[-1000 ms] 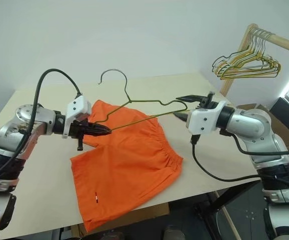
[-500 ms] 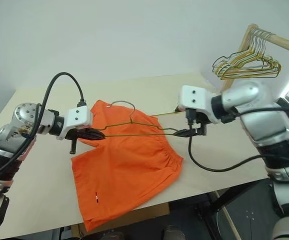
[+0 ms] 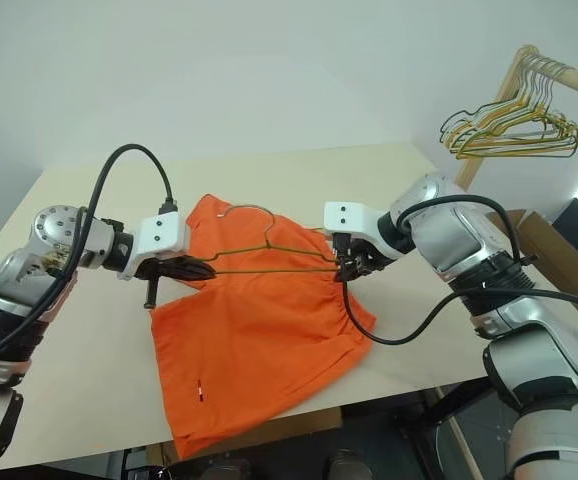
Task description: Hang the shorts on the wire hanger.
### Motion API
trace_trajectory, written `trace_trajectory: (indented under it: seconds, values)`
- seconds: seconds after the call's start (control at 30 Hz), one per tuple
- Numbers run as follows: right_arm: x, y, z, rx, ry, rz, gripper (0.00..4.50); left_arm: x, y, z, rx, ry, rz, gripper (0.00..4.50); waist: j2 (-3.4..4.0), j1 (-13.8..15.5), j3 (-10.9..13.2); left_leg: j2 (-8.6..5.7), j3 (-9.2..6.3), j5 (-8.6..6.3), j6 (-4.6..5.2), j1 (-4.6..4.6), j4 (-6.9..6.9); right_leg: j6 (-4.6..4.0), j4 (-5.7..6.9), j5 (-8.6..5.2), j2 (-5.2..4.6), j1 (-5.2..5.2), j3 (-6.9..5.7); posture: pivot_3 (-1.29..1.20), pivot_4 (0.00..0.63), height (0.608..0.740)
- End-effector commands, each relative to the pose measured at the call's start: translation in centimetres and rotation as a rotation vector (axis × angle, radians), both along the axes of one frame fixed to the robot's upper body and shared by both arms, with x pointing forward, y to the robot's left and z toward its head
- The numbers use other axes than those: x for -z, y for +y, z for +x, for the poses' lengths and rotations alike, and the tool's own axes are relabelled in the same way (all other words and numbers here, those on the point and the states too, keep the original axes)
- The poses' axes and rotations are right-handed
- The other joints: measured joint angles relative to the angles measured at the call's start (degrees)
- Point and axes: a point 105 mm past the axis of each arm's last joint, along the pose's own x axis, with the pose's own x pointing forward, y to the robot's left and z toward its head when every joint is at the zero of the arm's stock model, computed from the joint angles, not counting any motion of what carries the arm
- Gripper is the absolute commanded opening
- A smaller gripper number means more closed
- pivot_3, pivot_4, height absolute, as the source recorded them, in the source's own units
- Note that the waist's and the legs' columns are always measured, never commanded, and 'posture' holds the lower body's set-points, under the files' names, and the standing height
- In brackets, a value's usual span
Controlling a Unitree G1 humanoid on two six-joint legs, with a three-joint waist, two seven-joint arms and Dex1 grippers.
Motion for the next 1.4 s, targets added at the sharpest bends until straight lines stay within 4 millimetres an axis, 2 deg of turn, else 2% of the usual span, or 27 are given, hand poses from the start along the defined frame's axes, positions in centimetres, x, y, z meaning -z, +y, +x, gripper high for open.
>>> trace_trajectory:
  seconds: [0.03, 0.07, 0.2, 0.33, 0.5, 0.6, 0.67, 0.7, 0.9, 1.03, 1.13, 1.27, 1.4]
  values:
    - [-1.5, 0.3, 0.2, -0.024, -0.051, 0.01, 0.29, -1.6, -0.1, 0.1, 0.015, -0.067, -0.009, 0.0, 0.0, 0.0, 0.0, 0.0, 0.0, 0.0, 0.0, 0.02, 0.0, 0.0, 0.03, 0.0, 0.0, 0.0, 0.01, 0.04, 0.0, 0.74]
    - [-1.5, 0.4, 0.2, -0.028, -0.052, 0.011, 0.03, -1.6, -0.1, 0.1, 0.016, -0.067, -0.009, 0.0, 0.0, 0.0, 0.0, 0.0, 0.0, 0.0, 0.0, 0.03, 0.01, 0.0, 0.06, 0.0, 0.0, 0.0, 0.02, 0.04, 0.0, 0.74]
    - [-1.6, 0.2, 0.0, -0.04, -0.055, 0.016, 0.03, -1.8, -0.3, -0.3, 0.067, -0.079, -0.04, 0.0, 0.0, 0.0, 0.0, 0.0, 0.01, 0.0, -0.01, 0.05, 0.03, 0.0, 0.08, 0.0, 0.01, 0.0, 0.05, 0.03, 0.0, 0.74]
    - [-1.7, -0.9, -1.2, -0.059, -0.045, 0.031, 0.0, -2.4, -0.3, -1.3, 0.168, -0.088, -0.109, 1.04, 0.0, 0.1, 0.0, 0.01, -0.01, 0.0, -0.01, 0.02, 0.03, 0.0, 0.04, 0.0, -0.01, 0.0, 0.02, 0.03, 0.0, 0.74]
    - [-0.9, -3.6, -3.8, 0.022, 0.056, 0.082, 0.0, -3.4, 0.5, -0.5, 0.097, -0.096, -0.203, 2.67, 0.0, 0.8, 0.0, 0.0, -0.04, -0.03, 0.04, -0.04, 0.09, 0.01, -0.01, 0.0, -0.06, 0.03, -0.05, 0.03, 0.0, 0.74]
    - [0.5, -7.1, -5.2, 0.244, 0.17, 0.145, 0.0, -3.9, 2.3, 0.5, -0.021, -0.118, -0.259, 3.62, -0.01, 0.9, 0.0, 0.0, -0.02, -0.03, 0.04, 0.04, 0.13, 0.01, -0.02, 0.0, -0.07, 0.04, 0.0, 0.02, 0.0, 0.74]
    - [1.4, -9.1, -6.1, 0.401, 0.253, 0.191, 0.0, -3.8, 3.0, 0.3, -0.06, -0.112, -0.286, 4.32, -0.01, 1.0, 0.0, 0.01, -0.03, -0.03, 0.04, 0.13, 0.13, 0.01, -0.14, 0.0, -0.08, 0.09, 0.02, 0.02, 0.0, 0.74]
    - [1.9, -10.1, -6.7, 0.475, 0.293, 0.208, 0.0, -3.7, 3.0, -0.1, -0.065, -0.104, -0.298, 4.48, -0.01, 1.0, 0.0, 0.02, -0.03, -0.03, 0.05, 0.13, 0.13, 0.0, -0.17, 0.0, -0.09, 0.1, 0.04, 0.02, 0.0, 0.74]
    - [4.6, -13.8, -8.9, 0.874, 0.587, 0.308, 0.0, -2.7, 1.3, -3.4, 0.005, -0.114, -0.354, 4.48, -0.02, 0.6, 0.0, 0.04, 0.05, -0.06, 0.08, 0.32, 0.15, -0.03, -0.01, 0.02, -0.18, 0.16, 0.25, 0.02, 0.0, 0.74]
    - [6.1, -15.2, -9.6, 1.027, 0.725, 0.328, 0.0, -2.3, 0.3, -4.7, 0.027, -0.095, -0.376, 4.48, -0.01, 0.8, 0.0, 0.04, 0.06, -0.33, 0.55, 0.49, 0.17, -0.1, -0.01, 0.06, -0.21, 0.32, 0.25, 0.04, 0.0, 0.74]
    - [6.6, -15.7, -9.8, 1.071, 0.787, 0.323, 0.0, -2.2, 0.2, -5.1, 0.028, -0.084, -0.377, 4.48, 0.04, 1.0, 0.0, 0.05, 0.04, -0.37, 0.61, 0.77, 0.15, -0.1, -0.04, 0.06, -0.21, 0.63, 0.21, 0.05, 0.0, 0.74]
    - [7.4, -15.6, -11.1, 1.04, 0.892, 0.265, 0.0, -2.2, 0.3, -5.6, 0.029, -0.07, -0.365, 4.48, 0.15, 1.2, 0.1, 0.05, 0.04, -0.41, 0.65, 1.1, 0.06, -0.1, -0.2, 0.05, -0.2, 0.95, 0.21, 0.06, 0.0, 0.74]
    - [7.3, -15.2, -11.6, 0.965, 0.94, 0.277, 0.0, -2.2, 0.3, -6.0, 0.033, -0.061, -0.359, 4.48, 0.15, 1.3, 0.1, 0.08, 0.04, -0.41, 0.63, 1.08, 0.05, -0.08, -0.31, 0.06, -0.17, 0.97, 0.21, 0.07, 0.0, 0.74]
